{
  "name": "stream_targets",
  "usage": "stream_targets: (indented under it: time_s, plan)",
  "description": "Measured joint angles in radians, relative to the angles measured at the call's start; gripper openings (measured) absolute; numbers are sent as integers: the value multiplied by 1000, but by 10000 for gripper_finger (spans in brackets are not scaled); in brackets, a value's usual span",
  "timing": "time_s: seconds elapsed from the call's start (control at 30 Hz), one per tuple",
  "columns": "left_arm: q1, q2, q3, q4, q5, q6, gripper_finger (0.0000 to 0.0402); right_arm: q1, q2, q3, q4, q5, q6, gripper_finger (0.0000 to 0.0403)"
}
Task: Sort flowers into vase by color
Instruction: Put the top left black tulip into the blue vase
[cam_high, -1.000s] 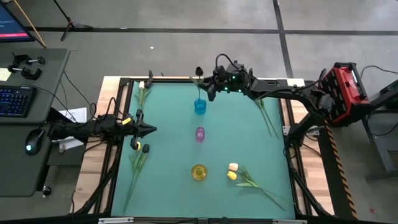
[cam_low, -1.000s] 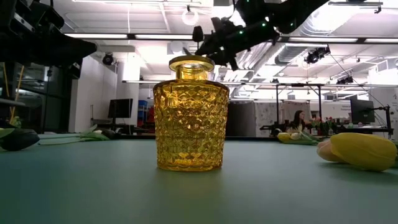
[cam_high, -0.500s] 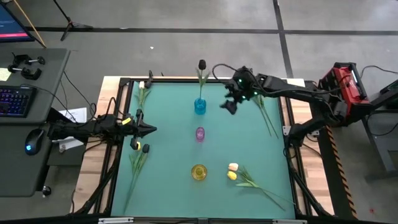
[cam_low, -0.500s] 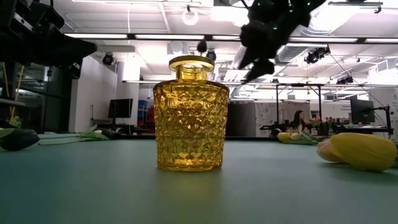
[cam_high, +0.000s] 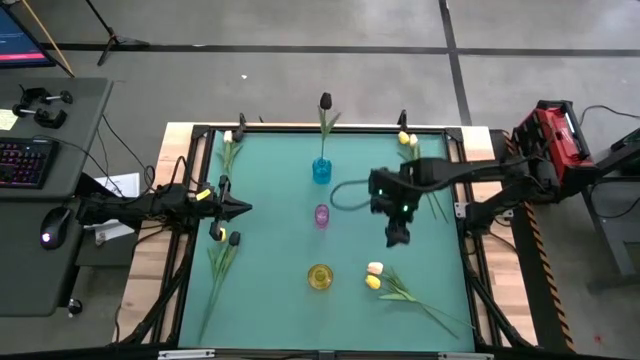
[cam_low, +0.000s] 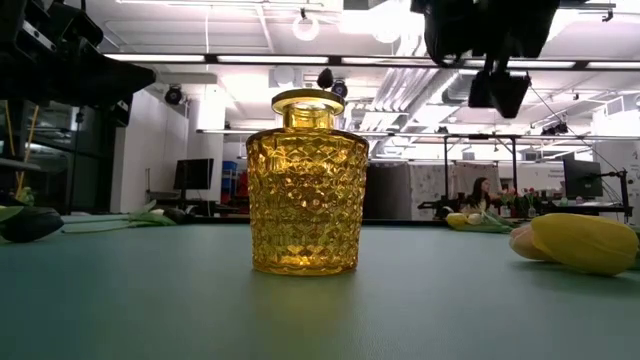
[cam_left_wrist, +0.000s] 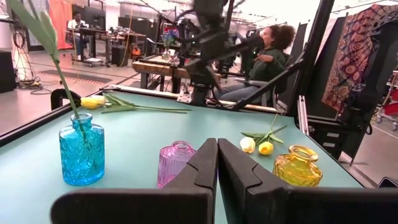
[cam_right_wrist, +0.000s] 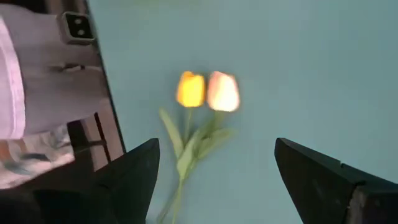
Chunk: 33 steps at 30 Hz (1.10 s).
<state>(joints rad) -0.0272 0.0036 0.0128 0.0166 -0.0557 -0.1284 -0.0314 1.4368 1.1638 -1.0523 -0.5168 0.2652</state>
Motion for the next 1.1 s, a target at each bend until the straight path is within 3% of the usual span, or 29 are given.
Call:
stream_targets:
  time_s: [0.17,0.43,0.5,0.6,0.7,0.8,0.87,0.93,1.1]
  plan:
    - [0,0,0,0,0,0,0,77,0,0,17,115,41,295]
    - [0,0,0,6,0,0,0,82,-10,0,-121,217,-3,277]
    - [1,1,0,66,-6,-29,0,78,-10,0,-122,229,-4,272]
    - [-3,4,0,278,-6,-211,0,75,-10,0,-108,229,-4,266]
    - [-3,4,0,513,-133,-332,0,75,-10,0,-92,228,-4,262]
    - [3,27,16,666,-387,-419,0,75,-10,0,-71,229,-1,261]
    - [13,78,63,615,-452,-469,0,69,-10,0,-53,228,2,261]
    - [30,169,147,493,-450,-531,5,58,-10,0,-30,230,23,261]
    - [130,505,468,-23,-406,-614,47,10,-10,0,23,233,51,261]
